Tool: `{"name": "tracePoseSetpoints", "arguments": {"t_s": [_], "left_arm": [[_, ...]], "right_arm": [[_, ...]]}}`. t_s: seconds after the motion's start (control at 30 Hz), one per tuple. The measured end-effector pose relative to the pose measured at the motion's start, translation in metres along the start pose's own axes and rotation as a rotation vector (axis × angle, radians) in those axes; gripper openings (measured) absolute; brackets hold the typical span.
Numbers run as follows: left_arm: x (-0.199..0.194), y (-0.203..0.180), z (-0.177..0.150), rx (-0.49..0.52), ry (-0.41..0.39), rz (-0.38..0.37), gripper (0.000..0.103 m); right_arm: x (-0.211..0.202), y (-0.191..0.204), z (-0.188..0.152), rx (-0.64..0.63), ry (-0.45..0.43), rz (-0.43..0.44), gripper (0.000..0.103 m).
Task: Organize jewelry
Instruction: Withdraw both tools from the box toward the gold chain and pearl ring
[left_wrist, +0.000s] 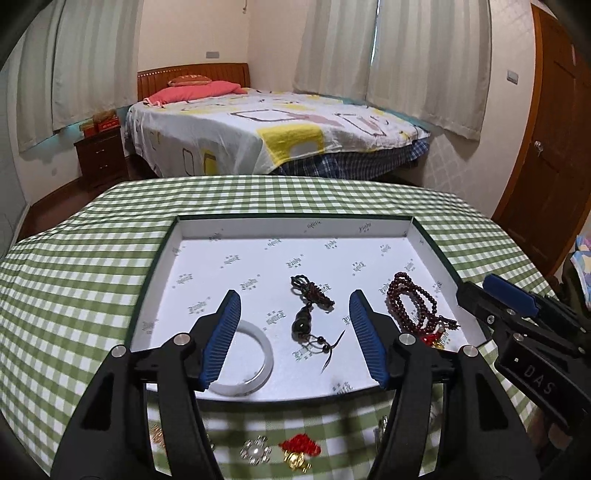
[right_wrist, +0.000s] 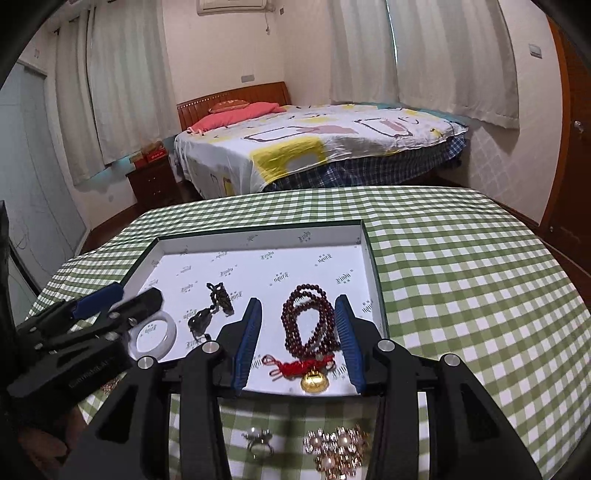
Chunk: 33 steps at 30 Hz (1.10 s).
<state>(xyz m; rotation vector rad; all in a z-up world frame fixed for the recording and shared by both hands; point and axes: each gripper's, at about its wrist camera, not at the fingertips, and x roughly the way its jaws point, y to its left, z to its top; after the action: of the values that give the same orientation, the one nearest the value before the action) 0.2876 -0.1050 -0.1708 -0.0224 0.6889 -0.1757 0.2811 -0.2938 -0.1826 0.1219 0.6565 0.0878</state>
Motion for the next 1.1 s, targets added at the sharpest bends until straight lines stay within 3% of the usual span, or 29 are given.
{"name": "tracePoseSetpoints", "arguments": {"t_s": [0.53,1.1], "left_arm": [[-0.049,0.028,-0.043,-0.053,0.024,0.028,0.06],[-0.051,0.072,-0.07,-0.117,0.072,0.101,0.06]], "right_arm": [[-0.026,0.009,-0.045,-0.026,0.035,0.0,0.041],[0.006,0.035,-0.063,-0.082,0.137,0.025,0.041]]}}
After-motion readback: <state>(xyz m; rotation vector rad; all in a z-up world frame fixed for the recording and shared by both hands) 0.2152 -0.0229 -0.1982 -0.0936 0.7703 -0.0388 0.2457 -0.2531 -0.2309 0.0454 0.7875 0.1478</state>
